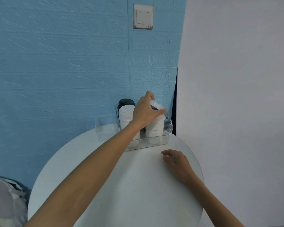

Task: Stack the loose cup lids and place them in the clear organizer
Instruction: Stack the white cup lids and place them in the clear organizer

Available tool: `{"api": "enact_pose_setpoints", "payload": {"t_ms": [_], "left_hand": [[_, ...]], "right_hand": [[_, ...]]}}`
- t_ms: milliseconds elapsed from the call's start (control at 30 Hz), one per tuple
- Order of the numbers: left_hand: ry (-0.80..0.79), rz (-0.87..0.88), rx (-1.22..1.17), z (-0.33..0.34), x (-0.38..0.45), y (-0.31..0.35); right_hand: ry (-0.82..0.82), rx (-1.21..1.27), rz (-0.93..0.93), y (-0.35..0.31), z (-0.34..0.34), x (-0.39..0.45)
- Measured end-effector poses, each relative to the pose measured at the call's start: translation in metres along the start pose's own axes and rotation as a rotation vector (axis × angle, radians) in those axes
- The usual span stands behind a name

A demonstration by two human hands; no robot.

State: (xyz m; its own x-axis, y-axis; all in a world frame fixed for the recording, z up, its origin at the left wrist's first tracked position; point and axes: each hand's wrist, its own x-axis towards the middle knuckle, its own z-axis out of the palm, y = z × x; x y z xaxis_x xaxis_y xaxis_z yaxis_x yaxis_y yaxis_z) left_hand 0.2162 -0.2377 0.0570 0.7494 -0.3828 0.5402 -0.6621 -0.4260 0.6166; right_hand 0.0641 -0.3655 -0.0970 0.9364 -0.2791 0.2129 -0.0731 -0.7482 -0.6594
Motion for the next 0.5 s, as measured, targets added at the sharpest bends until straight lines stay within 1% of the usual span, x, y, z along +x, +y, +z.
{"api": "enact_pose_setpoints", "payload": {"t_ms": [100, 300, 500], "left_hand": [[0.01, -0.029, 0.068, 0.009, -0.001, -0.005], [-0.055, -0.051, 0.195, 0.02, -0.004, -0.013], [-0.19, -0.055, 0.242, 0.025, -0.002, -0.014]], "right_hand": [[-0.005, -0.044, -0.017, 0.0, 0.002, -0.001], [0.006, -0.058, -0.026, 0.001, 0.003, -0.002], [0.012, -0.067, -0.027, 0.001, 0.004, -0.002]]}}
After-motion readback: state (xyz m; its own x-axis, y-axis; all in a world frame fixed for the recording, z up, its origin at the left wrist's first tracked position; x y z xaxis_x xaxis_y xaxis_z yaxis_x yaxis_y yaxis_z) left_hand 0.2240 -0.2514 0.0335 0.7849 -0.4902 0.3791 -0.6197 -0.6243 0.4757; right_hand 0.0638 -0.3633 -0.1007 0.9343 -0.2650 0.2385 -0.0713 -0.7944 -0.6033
